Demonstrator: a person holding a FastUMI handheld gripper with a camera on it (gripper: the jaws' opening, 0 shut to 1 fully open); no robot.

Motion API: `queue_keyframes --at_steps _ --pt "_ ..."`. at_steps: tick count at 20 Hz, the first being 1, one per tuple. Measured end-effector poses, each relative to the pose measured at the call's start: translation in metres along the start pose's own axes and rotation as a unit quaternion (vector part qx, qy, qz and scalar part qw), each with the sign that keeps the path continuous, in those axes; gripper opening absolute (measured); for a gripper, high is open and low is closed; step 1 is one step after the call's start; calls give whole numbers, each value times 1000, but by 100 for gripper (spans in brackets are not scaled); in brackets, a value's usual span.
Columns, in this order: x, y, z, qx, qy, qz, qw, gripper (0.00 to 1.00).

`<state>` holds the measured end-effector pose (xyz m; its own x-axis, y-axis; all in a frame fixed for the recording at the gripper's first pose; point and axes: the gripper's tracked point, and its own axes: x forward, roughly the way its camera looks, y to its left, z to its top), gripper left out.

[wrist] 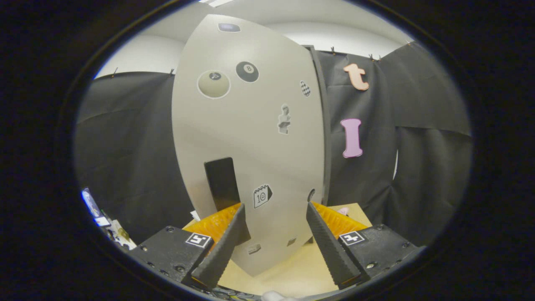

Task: Open the shoe cabinet door, grab the shoes and put them into the shoe cabinet, then close the shoe cabinet door.

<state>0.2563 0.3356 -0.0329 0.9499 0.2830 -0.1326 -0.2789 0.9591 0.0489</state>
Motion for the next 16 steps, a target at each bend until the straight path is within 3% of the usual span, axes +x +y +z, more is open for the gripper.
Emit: queue_keyframes --at_steps 3,5,16 --pt "31 30 2 -3 4 32 999 97" --pt "45 38 2 0 6 33 999 98" --pt "29 34 13 -3 -12 -3 1000 98"
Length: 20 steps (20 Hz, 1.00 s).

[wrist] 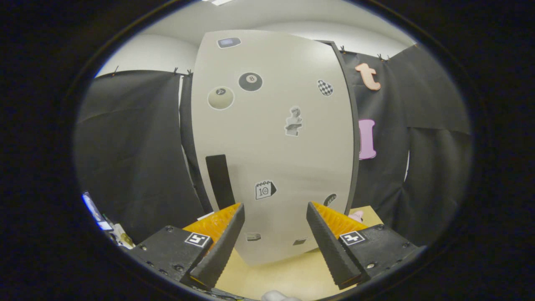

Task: Open the shoe cabinet door, grab the shoes and put them into the shoe cabinet, then close the shoe cabinet door.

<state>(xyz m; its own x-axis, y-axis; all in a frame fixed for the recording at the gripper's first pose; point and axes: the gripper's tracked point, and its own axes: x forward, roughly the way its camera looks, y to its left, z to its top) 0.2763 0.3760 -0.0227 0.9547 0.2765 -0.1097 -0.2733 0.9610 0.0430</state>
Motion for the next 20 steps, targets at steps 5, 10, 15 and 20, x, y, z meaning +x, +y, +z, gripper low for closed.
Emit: queue_keyframes --at_steps 5,10,15,20 --pt "-37 -5 10 -27 -11 -20 999 98" --pt "-82 -10 16 -32 -22 -31 999 99" --pt "-124 -17 8 -26 -28 -43 998 99" --pt "-148 -25 -3 -21 -34 -64 997 99"
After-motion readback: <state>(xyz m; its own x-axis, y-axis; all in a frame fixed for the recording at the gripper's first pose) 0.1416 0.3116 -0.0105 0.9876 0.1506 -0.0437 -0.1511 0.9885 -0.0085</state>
